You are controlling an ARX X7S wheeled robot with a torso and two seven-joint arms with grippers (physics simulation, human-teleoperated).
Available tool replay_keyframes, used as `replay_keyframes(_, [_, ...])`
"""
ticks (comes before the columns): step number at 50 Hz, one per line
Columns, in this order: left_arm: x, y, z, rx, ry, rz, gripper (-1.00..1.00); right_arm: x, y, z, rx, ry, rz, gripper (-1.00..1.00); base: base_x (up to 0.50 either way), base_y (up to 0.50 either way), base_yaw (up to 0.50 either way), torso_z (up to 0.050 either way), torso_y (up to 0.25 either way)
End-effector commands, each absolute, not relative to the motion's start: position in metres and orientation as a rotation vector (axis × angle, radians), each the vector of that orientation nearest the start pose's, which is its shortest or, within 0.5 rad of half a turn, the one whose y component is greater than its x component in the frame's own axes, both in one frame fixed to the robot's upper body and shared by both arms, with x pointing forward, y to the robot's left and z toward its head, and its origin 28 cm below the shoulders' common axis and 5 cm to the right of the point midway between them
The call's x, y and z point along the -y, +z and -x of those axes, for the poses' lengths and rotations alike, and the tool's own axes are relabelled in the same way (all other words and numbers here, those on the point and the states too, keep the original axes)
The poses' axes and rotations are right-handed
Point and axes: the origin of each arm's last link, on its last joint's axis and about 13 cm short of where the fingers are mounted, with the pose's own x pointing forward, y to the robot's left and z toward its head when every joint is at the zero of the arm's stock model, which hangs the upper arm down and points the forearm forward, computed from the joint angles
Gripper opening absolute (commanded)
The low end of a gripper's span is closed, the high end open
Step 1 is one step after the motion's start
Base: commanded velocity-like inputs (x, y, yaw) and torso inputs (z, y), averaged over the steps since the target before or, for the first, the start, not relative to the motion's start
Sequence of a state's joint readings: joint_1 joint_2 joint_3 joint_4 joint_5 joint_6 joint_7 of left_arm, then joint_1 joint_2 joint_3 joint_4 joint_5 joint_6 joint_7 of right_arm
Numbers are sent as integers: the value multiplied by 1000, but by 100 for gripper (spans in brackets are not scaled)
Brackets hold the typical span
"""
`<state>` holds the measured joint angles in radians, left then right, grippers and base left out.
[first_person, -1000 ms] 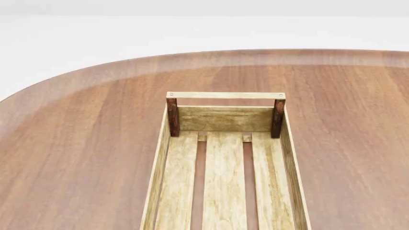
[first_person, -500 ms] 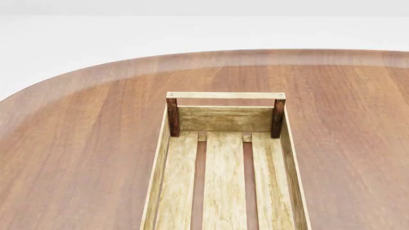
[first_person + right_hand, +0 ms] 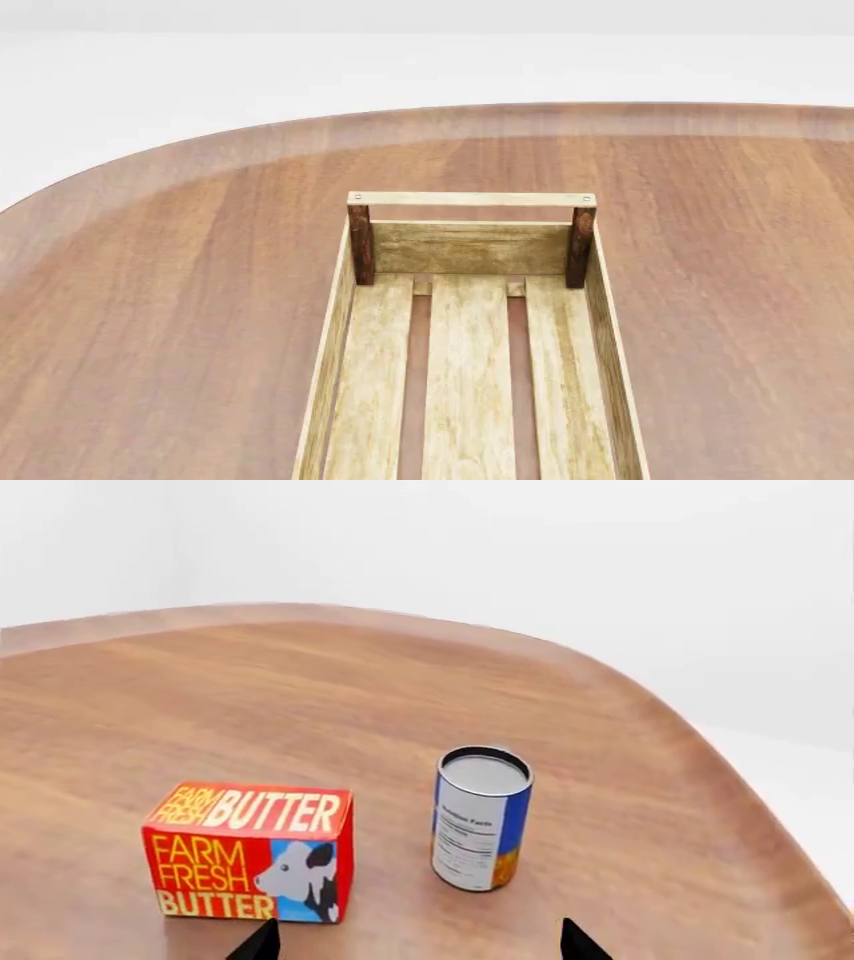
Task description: Pick up the cream cheese and put it in the tray.
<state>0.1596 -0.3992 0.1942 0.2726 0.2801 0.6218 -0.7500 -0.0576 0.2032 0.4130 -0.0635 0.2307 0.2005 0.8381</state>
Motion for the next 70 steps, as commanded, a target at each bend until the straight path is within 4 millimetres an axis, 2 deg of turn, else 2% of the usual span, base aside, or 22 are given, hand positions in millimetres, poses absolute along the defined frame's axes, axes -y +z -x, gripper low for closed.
replay_keyframes(1, [-230, 79, -167, 847, 252, -230, 100, 226, 19, -179, -140, -1232, -1, 100, 0, 0, 0, 0, 0])
replay_keyframes(32, [-230, 79, -166, 845, 257, -233, 100, 232, 10, -174, -164, -1269, -16, 100, 0, 0, 0, 0, 0])
replay_keyframes(70, [-229, 80, -168, 832, 253, -225, 100, 228, -23, -185, -280, -1241, -42, 100, 0, 0, 0, 0, 0])
